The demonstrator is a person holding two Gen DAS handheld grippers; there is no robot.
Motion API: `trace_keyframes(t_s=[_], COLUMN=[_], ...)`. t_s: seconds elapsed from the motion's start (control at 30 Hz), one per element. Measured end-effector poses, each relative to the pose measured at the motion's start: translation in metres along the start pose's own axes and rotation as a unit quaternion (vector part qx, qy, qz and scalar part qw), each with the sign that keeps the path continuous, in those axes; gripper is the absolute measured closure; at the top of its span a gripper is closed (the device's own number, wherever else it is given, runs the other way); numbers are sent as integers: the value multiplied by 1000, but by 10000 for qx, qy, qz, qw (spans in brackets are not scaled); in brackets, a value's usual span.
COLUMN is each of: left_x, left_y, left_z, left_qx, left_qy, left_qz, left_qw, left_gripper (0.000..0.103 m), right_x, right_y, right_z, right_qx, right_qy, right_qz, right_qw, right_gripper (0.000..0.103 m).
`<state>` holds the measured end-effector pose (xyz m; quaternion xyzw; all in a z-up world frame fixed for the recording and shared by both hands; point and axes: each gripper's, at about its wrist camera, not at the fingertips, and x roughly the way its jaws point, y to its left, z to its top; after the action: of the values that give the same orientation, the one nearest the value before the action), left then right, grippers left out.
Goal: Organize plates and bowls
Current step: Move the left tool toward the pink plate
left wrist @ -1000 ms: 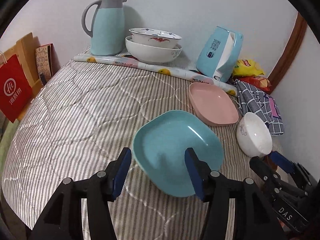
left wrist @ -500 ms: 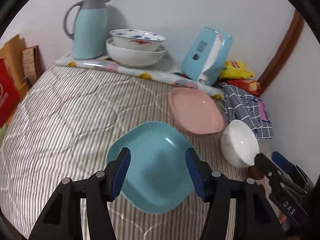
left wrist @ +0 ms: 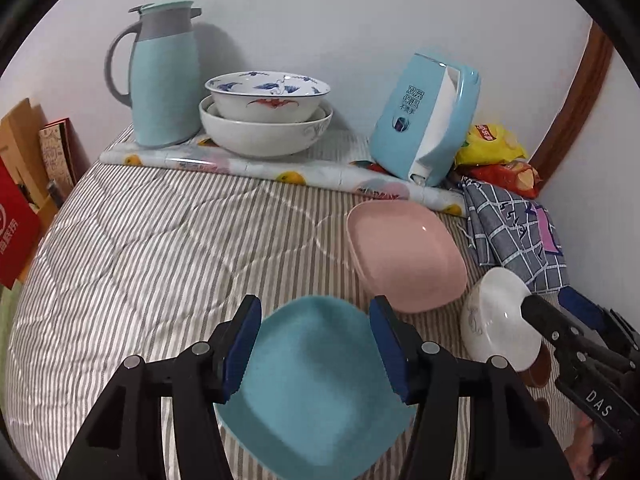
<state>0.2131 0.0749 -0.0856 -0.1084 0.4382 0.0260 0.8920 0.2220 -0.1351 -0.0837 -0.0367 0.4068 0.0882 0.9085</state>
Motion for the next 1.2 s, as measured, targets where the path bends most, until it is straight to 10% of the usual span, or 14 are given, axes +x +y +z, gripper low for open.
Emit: trace_keyframes(t_s=[1.2], left_x=[122], left_y=[-23], left_z=[40], left_qx=[-151], left_qy=[714], left_qz=[-328], left_qw=[9968], left_gripper=[62], right_x=[146], right_y=[-18], right_z=[61], right_qx=[-36], right_qy=[881], right_qz=[78], right_qw=[9961], right_gripper=[71])
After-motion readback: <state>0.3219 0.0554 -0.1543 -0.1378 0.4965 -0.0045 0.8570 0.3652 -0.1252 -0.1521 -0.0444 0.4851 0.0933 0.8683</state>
